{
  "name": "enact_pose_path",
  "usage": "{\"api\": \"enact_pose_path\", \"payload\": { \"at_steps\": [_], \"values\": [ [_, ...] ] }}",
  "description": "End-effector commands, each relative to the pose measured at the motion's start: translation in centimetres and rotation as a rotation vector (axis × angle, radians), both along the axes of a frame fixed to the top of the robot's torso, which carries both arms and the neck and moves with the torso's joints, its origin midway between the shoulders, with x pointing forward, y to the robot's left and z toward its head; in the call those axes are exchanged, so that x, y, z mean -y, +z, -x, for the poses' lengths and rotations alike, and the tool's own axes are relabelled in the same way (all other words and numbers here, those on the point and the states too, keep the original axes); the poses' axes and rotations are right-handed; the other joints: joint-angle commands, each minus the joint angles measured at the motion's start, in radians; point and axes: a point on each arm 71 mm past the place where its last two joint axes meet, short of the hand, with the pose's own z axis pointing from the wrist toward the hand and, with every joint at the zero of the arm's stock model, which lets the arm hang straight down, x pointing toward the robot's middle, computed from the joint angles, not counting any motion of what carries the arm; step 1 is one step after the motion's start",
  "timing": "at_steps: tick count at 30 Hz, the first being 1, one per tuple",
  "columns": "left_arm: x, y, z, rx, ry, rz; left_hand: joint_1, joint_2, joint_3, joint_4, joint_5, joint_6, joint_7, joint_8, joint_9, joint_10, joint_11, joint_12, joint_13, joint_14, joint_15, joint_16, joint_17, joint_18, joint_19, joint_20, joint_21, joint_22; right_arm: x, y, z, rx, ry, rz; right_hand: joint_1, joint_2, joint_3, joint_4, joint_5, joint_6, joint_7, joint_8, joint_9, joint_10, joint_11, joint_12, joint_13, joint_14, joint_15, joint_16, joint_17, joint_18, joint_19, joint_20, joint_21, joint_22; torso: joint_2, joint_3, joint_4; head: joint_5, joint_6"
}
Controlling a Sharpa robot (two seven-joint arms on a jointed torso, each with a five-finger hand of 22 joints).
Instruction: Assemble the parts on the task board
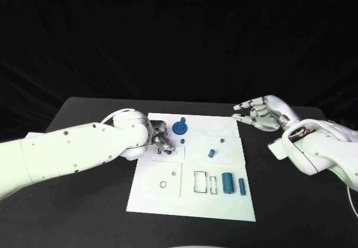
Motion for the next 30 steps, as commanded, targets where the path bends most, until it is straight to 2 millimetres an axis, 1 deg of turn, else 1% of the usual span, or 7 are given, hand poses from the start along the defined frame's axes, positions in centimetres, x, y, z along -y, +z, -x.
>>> {"api": "enact_pose_path", "payload": {
  "at_steps": [1,4,9,14,26,28,30],
  "values": [
    [0.4,-0.86,0.37,-0.062,-0.031,-0.023,-0.02,0.002,-0.018,0.012,-0.003,0.008,0.001,-0.004,-0.001,0.003,-0.002,0.006,0.003,0.105,-0.007,0.003,0.263,-0.009,0.008,-0.001,-0.007,0.07,-0.17,-0.03,0.09,-0.001,0.013,0.008,-0.002,0.004,-0.007,0.001,0.006,0.005,-0.002,-0.001,0.0,-0.007,-0.001,-0.003,-0.001,0.065,-0.002,-0.007,0.089,0.019,-0.008,-0.001,-0.005,-0.001,0.0,-0.0002,0.0007,-0.001,-0.001],
    [0.47,-0.89,0.26,-0.067,-0.035,-0.034,-0.04,0.014,-0.039,0.035,-0.001,0.014,0.0,-0.006,0.001,0.008,-0.003,0.013,0.011,0.105,-0.007,0.003,0.263,-0.01,0.009,-0.002,-0.006,0.072,-0.19,-0.03,0.11,-0.002,0.014,0.008,-0.002,0.004,-0.007,0.001,0.006,0.005,-0.002,-0.001,0.0,-0.007,-0.001,-0.003,-0.001,0.065,-0.002,-0.007,0.089,0.019,-0.008,-0.001,-0.005,-0.001,0.0,0.0002,0.0006,-0.001,0.0],
    [0.56,-0.9,0.21,-0.069,-0.04,-0.045,-0.06,0.023,-0.058,0.054,0.0,0.019,-0.002,-0.005,0.005,0.014,-0.005,0.024,0.021,0.105,-0.009,0.003,0.263,-0.011,0.013,-0.003,-0.002,0.079,-0.2,-0.06,0.11,-0.005,0.014,0.009,-0.002,0.004,-0.007,0.001,0.006,0.005,-0.002,-0.001,0.0,-0.007,-0.001,-0.003,-0.001,0.065,-0.002,-0.007,0.089,0.019,-0.008,-0.001,-0.005,-0.001,0.0,-0.0008,0.0011,-0.002,-0.001],
    [0.59,-0.92,0.19,-0.071,-0.046,-0.056,-0.07,0.024,-0.07,0.062,0.0,0.024,-0.004,-0.001,0.009,0.016,-0.006,0.029,0.025,0.105,-0.01,0.003,0.263,-0.012,0.015,-0.004,0.0,0.083,-0.21,-0.07,0.11,-0.006,0.015,0.009,-0.002,0.004,-0.008,0.001,0.007,0.005,-0.002,-0.001,0.0,-0.007,-0.001,-0.004,-0.003,0.064,-0.002,-0.008,0.088,0.019,-0.008,-0.001,-0.005,-0.001,0.0,-0.0011,0.002,-0.003,-0.003],
    [0.46,-0.91,0.08,-0.064,-0.043,-0.065,-0.099,0.025,-0.102,0.087,0.001,0.031,-0.007,0.007,0.02,0.02,-0.009,0.033,0.028,0.105,-0.013,0.003,0.263,-0.014,0.02,-0.007,0.004,0.091,-0.23,-0.07,0.1,-0.006,0.015,0.009,-0.004,0.005,-0.01,0.003,0.008,0.004,-0.002,-0.001,0.0,-0.008,-0.001,-0.005,-0.004,0.064,-0.002,-0.008,0.088,0.019,-0.008,-0.001,-0.006,-0.002,0.0,-0.0016,0.0009,-0.003,-0.003],
    [0.41,-0.9,0.03,-0.06,-0.039,-0.063,-0.11,0.024,-0.114,0.095,0.0,0.032,-0.007,0.009,0.023,0.02,-0.009,0.033,0.027,0.105,-0.013,0.003,0.263,-0.014,0.02,-0.007,0.005,0.092,-0.22,-0.08,0.1,-0.008,0.015,0.01,-0.005,0.005,-0.011,0.003,0.008,0.004,-0.002,-0.001,0.0,-0.008,-0.001,-0.005,-0.004,0.065,-0.002,-0.008,0.088,0.019,-0.008,-0.001,-0.006,-0.002,0.0,-0.0015,0.0012,-0.003,-0.003],
    [0.34,-0.85,-0.04,-0.052,-0.032,-0.058,-0.127,0.02,-0.138,0.101,0.0,0.04,-0.01,0.017,0.029,0.013,-0.01,0.021,0.013,0.105,-0.014,0.003,0.263,-0.013,0.018,-0.008,0.001,0.088,-0.2,-0.09,0.1,-0.009,0.013,0.01,-0.005,0.005,-0.013,0.004,0.004,0.004,-0.002,-0.001,0.0,-0.007,-0.001,-0.004,-0.004,0.065,-0.002,-0.008,0.089,0.019,-0.008,-0.001,-0.007,-0.002,0.0,-0.0014,0.0013,-0.003,-0.002]
  ]
}}
